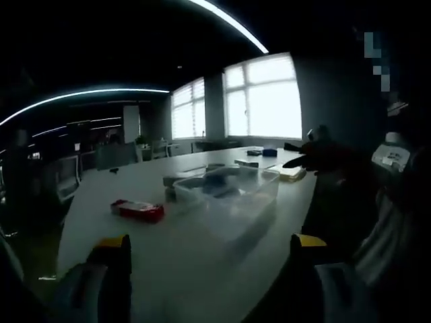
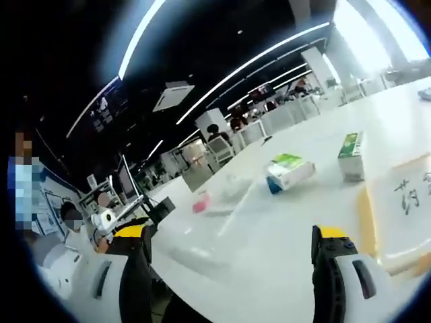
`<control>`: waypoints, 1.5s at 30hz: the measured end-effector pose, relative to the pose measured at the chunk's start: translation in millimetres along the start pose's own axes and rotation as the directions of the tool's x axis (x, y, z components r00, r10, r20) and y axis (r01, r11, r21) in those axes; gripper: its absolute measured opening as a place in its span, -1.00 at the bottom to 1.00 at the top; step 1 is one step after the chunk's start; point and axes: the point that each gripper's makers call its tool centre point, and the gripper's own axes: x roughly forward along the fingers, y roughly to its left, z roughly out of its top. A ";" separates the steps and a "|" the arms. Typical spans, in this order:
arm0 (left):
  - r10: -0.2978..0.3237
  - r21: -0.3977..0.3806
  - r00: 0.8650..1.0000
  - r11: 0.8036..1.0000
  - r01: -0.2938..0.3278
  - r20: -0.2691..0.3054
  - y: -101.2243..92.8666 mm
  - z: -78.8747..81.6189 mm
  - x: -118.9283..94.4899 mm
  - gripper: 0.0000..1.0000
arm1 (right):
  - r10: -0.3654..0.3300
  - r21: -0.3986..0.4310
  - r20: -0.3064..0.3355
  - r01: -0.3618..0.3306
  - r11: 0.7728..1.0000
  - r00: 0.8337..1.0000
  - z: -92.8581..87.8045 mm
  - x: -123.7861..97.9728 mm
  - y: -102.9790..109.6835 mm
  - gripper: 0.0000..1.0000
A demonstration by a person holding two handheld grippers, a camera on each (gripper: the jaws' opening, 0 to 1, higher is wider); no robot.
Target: Arrange the small medicine boxes into an aligned row inside the storage area until every box is upright, visible, and separated from the surrounding clutter.
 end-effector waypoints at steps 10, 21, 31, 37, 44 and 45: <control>0.010 -0.012 1.000 1.000 -0.010 -0.002 1.0 -2.5 -1.8 0.96 | 0.016 0.040 -0.007 -0.016 0.999 1.000 3.5 4.9 -2.5 0.94; 0.024 -0.021 1.000 0.999 -0.025 -0.016 9.1 -5.5 -4.2 0.95 | 0.026 0.042 -0.023 -0.025 0.999 0.999 3.9 15.4 -1.4 0.93; 0.031 -0.025 0.999 0.999 -0.031 -0.011 12.4 -5.7 -4.4 0.95 | 0.014 0.035 -0.031 -0.013 0.999 0.999 12.3 22.6 -5.1 0.93; 0.035 -0.024 0.999 0.999 -0.035 -0.012 12.4 -4.8 -5.1 0.95 | 0.013 0.027 -0.036 -0.012 1.000 0.999 14.3 27.8 -5.6 0.92; 0.037 -0.023 0.999 0.999 -0.037 -0.014 12.7 -5.3 -6.4 0.95 | 0.015 0.025 -0.053 -0.014 1.000 0.998 12.2 33.7 -5.3 0.91; 0.036 -0.024 0.999 0.999 -0.037 -0.015 12.8 -5.8 -6.3 0.95 | 0.016 0.024 -0.054 -0.014 1.000 0.998 12.9 34.1 -5.5 0.91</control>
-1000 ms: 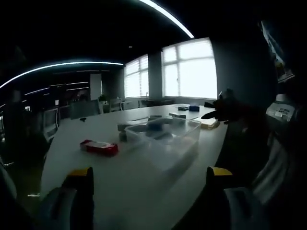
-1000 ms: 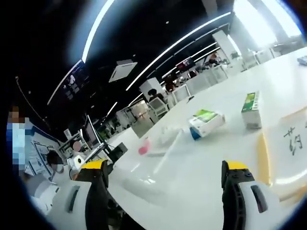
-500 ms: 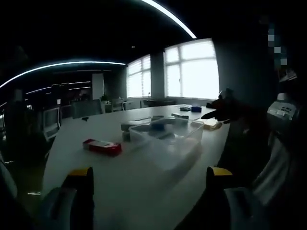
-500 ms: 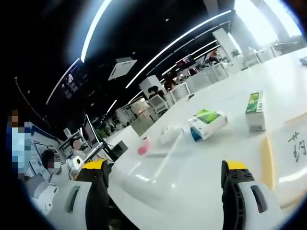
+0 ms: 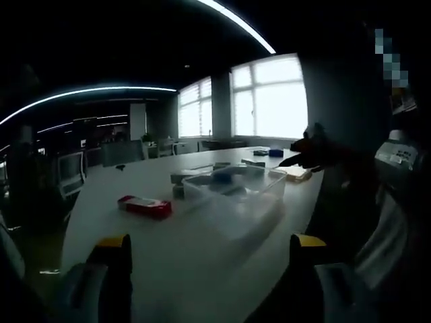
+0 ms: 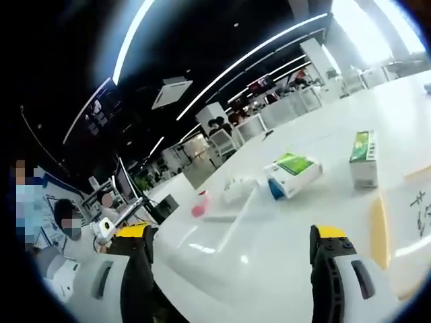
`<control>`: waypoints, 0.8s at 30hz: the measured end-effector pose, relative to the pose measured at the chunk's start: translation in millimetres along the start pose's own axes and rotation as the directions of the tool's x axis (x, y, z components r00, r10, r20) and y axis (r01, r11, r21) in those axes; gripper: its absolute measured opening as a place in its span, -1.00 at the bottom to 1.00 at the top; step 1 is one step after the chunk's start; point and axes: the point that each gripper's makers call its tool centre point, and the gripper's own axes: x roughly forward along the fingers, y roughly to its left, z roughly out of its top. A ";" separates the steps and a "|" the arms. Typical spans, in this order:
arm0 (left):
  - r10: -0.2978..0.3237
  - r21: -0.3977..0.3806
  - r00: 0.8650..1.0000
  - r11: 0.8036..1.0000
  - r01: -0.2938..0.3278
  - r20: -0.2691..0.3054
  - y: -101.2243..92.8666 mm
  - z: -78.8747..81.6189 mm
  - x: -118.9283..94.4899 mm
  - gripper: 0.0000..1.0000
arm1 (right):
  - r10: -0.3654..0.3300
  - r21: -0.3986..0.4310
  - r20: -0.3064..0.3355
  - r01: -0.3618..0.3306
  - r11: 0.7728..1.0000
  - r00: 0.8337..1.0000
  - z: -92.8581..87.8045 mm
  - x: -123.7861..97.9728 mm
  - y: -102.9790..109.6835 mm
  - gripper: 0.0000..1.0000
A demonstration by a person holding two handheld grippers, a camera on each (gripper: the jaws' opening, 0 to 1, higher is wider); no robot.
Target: Arrange the small medicine boxes into an aligned row inside the storage area until every box is upright, visible, and separated from the surrounding clutter.
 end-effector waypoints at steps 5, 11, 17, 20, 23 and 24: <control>0.001 -0.002 1.000 1.000 -0.001 0.002 1.1 -0.3 -0.8 0.95 | -0.008 -0.003 0.003 0.008 1.000 1.000 4.1 1.4 -2.0 0.90; 0.006 -0.002 1.000 1.000 -0.006 0.003 3.1 -0.6 -3.3 0.94 | -0.008 -0.011 0.000 0.008 1.000 1.000 5.7 3.5 -1.5 0.89; 0.008 -0.002 1.000 1.000 -0.008 0.004 3.9 -0.7 -5.3 0.94 | -0.012 -0.007 -0.003 0.012 1.000 1.000 2.9 5.1 -2.0 0.88; 0.011 -0.001 1.000 1.000 -0.011 0.004 4.2 -0.5 -6.4 0.94 | -0.011 -0.004 -0.001 0.011 1.000 1.000 2.7 5.3 -1.6 0.88; 0.009 -0.004 1.000 1.000 -0.009 0.007 4.0 -0.2 -6.6 0.94 | -0.016 -0.005 0.000 0.016 1.000 1.000 2.5 5.3 -2.5 0.88; 0.008 -0.004 1.000 1.000 -0.008 0.006 3.7 -0.5 -6.3 0.94 | -0.016 -0.005 0.000 0.016 1.000 1.000 2.4 5.5 -2.6 0.88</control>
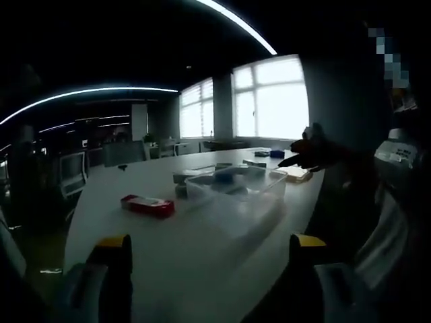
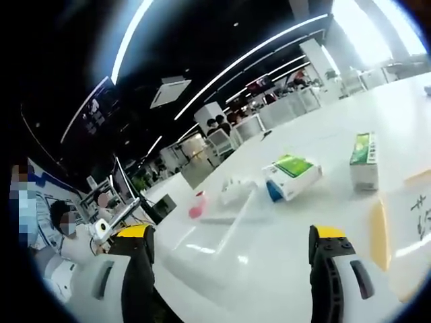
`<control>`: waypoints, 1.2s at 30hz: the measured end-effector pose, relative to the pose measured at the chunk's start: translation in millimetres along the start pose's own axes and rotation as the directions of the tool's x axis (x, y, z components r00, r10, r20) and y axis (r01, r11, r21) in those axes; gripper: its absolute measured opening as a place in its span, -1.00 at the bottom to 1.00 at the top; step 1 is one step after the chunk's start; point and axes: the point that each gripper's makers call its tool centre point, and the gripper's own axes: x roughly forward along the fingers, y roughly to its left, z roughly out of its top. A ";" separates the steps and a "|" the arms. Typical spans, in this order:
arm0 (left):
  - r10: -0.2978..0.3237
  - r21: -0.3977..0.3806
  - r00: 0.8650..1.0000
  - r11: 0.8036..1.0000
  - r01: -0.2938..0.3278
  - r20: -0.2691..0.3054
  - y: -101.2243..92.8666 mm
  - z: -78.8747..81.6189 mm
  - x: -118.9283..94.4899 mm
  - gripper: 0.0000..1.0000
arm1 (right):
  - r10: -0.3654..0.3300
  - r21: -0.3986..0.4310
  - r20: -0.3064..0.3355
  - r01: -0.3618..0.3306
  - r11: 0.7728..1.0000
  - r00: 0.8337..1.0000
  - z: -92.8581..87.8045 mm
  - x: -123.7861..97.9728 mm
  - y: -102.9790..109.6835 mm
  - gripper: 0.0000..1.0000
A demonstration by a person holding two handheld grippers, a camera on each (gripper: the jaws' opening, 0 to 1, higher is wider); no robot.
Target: Arrange the small medicine boxes into an aligned row inside the storage area until every box is upright, visible, and separated from the surrounding clutter.
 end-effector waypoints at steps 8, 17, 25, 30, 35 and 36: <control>0.003 0.005 1.000 1.000 -0.002 -0.005 -0.1 0.9 0.5 0.93 | 0.004 0.002 0.006 -0.004 1.000 1.000 0.6 0.8 0.0 0.86; 0.012 0.001 1.000 1.000 -0.012 -0.004 0.6 0.4 -3.1 0.93 | 0.003 0.004 0.006 -0.003 1.000 1.000 0.8 3.3 -4.0 0.85; 0.020 -0.001 1.000 1.000 -0.020 -0.005 2.4 0.3 -5.0 0.93 | -0.012 -0.015 0.011 0.012 1.000 1.000 4.0 3.9 -10.9 0.84; 0.024 -0.005 1.000 1.000 -0.024 0.004 3.6 0.6 -7.5 0.93 | -0.023 -0.007 0.009 0.023 1.000 1.000 3.1 5.7 -14.6 0.84; 0.028 -0.003 1.000 1.000 -0.028 -0.009 4.9 -1.6 -8.5 0.93 | -0.023 -0.019 0.001 0.023 1.000 1.000 4.5 6.2 -13.1 0.84; 0.030 0.000 0.999 1.000 -0.030 -0.012 5.3 -1.5 -9.0 0.93 | -0.023 -0.021 0.000 0.023 1.000 1.000 4.8 6.2 -12.8 0.84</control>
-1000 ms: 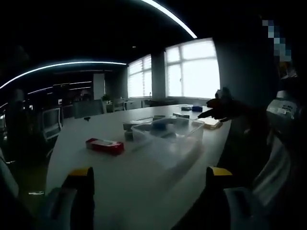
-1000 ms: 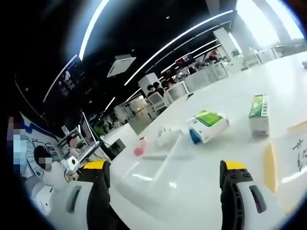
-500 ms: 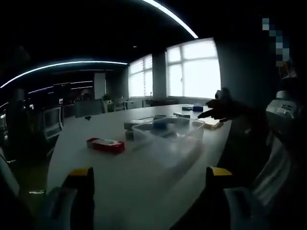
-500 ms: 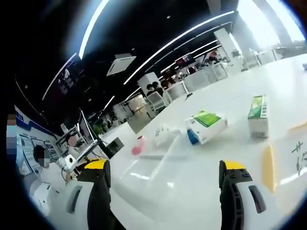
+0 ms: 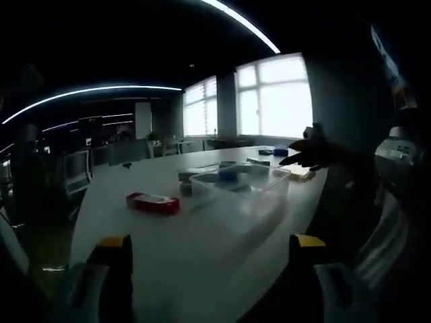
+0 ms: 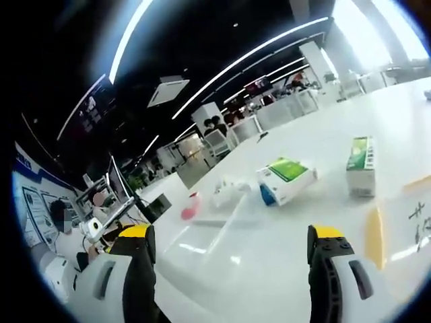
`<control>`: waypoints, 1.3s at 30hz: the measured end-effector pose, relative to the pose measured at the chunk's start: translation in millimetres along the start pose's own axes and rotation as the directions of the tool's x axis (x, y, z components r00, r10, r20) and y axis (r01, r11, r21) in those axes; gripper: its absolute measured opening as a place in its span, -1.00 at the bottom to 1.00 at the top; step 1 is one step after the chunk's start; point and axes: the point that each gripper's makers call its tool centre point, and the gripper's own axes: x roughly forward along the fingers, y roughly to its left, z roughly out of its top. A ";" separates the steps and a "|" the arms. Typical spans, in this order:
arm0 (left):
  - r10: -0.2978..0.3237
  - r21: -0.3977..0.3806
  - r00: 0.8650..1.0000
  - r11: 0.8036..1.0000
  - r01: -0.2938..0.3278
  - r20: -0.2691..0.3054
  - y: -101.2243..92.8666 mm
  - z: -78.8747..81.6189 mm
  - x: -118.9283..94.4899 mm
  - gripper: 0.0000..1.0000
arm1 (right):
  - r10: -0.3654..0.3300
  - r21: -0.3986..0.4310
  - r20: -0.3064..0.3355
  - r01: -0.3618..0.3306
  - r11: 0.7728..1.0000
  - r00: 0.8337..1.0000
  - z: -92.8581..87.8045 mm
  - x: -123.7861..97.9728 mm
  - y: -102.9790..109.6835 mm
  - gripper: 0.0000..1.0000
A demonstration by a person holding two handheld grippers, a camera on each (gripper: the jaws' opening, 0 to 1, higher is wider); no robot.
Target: Arrange the small medicine boxes into an aligned row inside the storage area until every box is upright, visible, and separated from the surrounding clutter.
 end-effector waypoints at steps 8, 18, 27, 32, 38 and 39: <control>0.002 -0.013 1.000 1.000 -0.002 0.007 0.5 -1.5 1.9 0.92 | -0.011 -0.015 -0.021 0.011 1.000 1.000 -3.3 -1.0 -1.1 0.82; 0.021 -0.023 1.000 1.000 -0.021 -0.001 0.3 -8.0 -1.4 0.92 | -0.014 -0.009 -0.014 0.014 1.000 1.000 -2.1 -0.7 -4.2 0.82; 0.005 -0.022 1.000 1.000 -0.005 -0.004 -0.6 -6.7 1.6 0.92 | -0.040 0.003 -0.028 0.040 0.999 0.999 -7.1 -3.6 -11.6 0.81; 0.001 -0.019 1.000 1.000 -0.001 0.002 -0.4 -3.9 1.7 0.92 | -0.040 -0.011 -0.030 0.040 0.999 0.999 -3.9 -3.8 -9.3 0.81; 0.005 -0.014 1.000 1.000 -0.005 -0.006 1.7 -3.9 1.4 0.92 | -0.058 -0.004 -0.031 0.058 0.998 0.998 -3.8 -3.7 -20.9 0.81; 0.006 -0.016 1.000 1.000 -0.006 -0.001 1.7 -3.0 0.6 0.92 | -0.062 -0.004 -0.036 0.061 0.998 0.997 -4.6 -3.4 -22.2 0.81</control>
